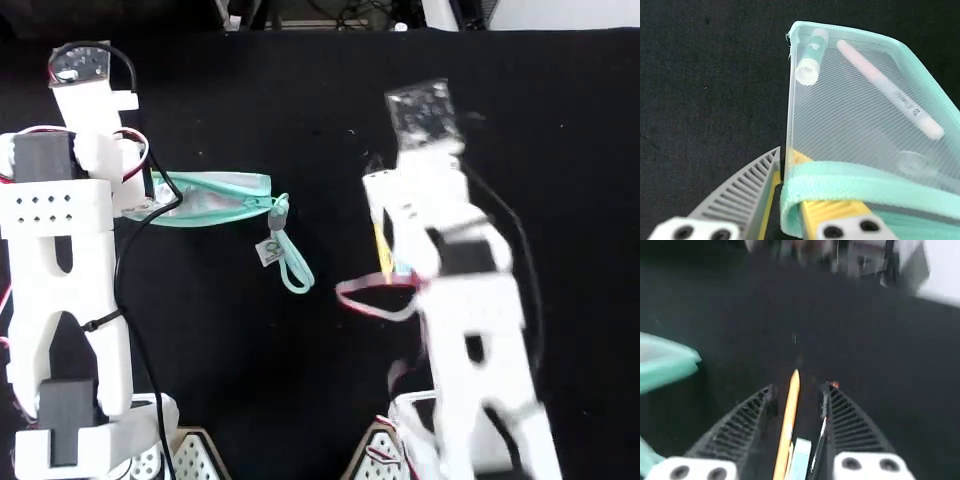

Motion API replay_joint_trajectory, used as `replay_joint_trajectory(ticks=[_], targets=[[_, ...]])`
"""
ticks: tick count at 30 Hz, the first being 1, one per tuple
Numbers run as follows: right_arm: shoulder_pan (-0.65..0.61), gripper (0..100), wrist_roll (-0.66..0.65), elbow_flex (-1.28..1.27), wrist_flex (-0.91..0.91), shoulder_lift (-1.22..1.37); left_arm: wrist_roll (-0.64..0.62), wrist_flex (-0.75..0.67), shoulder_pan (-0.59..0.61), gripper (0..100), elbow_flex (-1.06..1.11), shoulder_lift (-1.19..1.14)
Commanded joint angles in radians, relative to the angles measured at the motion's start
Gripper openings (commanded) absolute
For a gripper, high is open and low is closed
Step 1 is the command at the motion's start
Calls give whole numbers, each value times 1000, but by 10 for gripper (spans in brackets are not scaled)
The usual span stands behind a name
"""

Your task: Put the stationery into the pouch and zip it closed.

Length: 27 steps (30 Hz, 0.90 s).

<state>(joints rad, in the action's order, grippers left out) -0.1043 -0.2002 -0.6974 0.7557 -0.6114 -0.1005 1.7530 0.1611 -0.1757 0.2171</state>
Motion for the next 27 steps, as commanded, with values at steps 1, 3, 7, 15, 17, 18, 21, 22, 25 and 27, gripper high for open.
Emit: replay_joint_trajectory(ticks=[1, 3, 7, 15, 17, 18, 21, 22, 25, 27], targets=[[18, 139, 15, 64, -103, 295, 2, -9, 7, 30, 1, -5], [18, 158, 38, 151, -103, 461, 3, -11, 7, 30, -1, -5], [-21, 235, 40, 355, 9, 708, 3, -41, -18, 30, 1, -5], [-71, 183, 40, 622, 37, 960, 5, -48, -73, 30, 18, -6], [-44, 183, 37, 667, 37, 1026, 5, -77, -76, 30, 22, -6], [-32, 183, 35, 687, 37, 1053, 5, -87, -77, 30, 22, -6], [8, 183, 34, 731, 43, 1095, 5, -95, -74, 30, 22, -6], [15, 183, 32, 734, 41, 1096, 5, -92, -73, 30, 22, -6], [20, 183, 17, 739, 38, 1099, 5, -87, -71, 30, 24, -6], [14, 181, -9, 734, 38, 1102, 5, -87, -71, 30, 24, -6]])
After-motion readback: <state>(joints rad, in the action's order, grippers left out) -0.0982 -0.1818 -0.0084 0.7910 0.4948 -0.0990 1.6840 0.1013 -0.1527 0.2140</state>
